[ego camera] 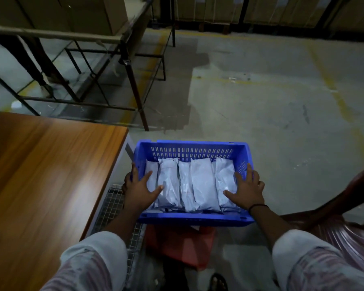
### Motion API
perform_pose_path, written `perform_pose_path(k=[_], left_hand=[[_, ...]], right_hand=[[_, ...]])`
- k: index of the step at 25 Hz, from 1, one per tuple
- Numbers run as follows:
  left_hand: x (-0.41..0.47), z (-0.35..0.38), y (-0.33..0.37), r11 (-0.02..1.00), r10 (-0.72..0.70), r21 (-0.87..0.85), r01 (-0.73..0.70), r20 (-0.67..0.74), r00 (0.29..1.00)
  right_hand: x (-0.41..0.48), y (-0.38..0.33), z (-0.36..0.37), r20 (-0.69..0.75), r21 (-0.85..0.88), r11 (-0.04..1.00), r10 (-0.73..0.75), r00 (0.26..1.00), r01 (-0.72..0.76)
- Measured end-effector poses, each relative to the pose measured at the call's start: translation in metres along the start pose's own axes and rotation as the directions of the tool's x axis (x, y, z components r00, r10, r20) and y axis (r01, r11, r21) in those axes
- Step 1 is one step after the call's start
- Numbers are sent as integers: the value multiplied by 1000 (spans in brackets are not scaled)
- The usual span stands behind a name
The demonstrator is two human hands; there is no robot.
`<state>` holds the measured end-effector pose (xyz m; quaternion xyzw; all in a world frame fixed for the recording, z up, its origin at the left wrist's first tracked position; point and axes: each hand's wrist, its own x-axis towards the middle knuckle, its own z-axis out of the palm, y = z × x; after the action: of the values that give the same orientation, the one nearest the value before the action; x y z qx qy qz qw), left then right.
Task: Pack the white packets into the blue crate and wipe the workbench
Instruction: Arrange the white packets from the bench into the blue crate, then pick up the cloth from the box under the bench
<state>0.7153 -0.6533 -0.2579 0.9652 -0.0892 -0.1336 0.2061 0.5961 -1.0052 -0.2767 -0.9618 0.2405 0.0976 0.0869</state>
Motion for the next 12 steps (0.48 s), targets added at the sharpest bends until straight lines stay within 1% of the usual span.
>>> perform_pose_path(k=[2, 4, 7, 10, 12], left_hand=[[-18, -4, 2, 998, 20, 66, -19, -27, 999], [-38, -9, 6, 993, 45, 113, -39, -47, 998], [-73, -19, 20, 985, 76, 162, -59, -104, 992], [-120, -31, 28, 987, 70, 153, -40, -196, 978], [-159, -39, 24, 993, 45, 121, -11, -283, 958]], right_hand=[[-10, -11, -5, -31, -7, 996, -91, 995, 90], [-22, -25, -15, -28, 34, 981, -188, 982, 189], [-41, -53, -32, -54, 93, 938, -330, 942, 334], [-67, -88, -48, -133, 154, 864, -463, 876, 480], [-88, -116, -54, -162, 192, 788, -563, 811, 585]])
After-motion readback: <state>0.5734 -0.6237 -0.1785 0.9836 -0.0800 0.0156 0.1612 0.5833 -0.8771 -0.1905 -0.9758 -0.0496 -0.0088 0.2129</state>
